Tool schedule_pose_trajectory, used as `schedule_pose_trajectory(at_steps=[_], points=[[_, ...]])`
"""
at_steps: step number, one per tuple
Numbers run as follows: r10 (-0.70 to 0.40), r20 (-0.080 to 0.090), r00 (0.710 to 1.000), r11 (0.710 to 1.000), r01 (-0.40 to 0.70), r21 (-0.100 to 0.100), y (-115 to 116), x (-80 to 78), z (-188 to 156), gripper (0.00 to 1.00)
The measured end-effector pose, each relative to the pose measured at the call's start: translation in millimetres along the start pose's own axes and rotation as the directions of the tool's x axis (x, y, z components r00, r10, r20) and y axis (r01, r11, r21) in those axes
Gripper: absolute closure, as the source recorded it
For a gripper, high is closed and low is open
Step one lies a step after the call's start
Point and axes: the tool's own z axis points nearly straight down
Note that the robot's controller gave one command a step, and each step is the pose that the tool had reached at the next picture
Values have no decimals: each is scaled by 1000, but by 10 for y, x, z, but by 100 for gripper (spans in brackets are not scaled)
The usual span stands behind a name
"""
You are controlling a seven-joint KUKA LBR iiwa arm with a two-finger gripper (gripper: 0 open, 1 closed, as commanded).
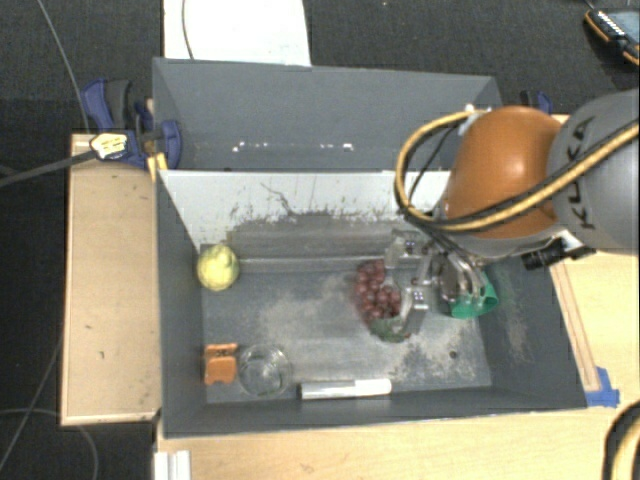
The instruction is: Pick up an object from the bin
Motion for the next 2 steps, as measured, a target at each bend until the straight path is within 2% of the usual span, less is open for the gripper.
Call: schedule_pose_trajectory(at_steps=[1,2], points=[[-34,3,999,999,34,2,-239,32,-45,0],[198,-3,980,980,-198,4,-315,68,492,0]])
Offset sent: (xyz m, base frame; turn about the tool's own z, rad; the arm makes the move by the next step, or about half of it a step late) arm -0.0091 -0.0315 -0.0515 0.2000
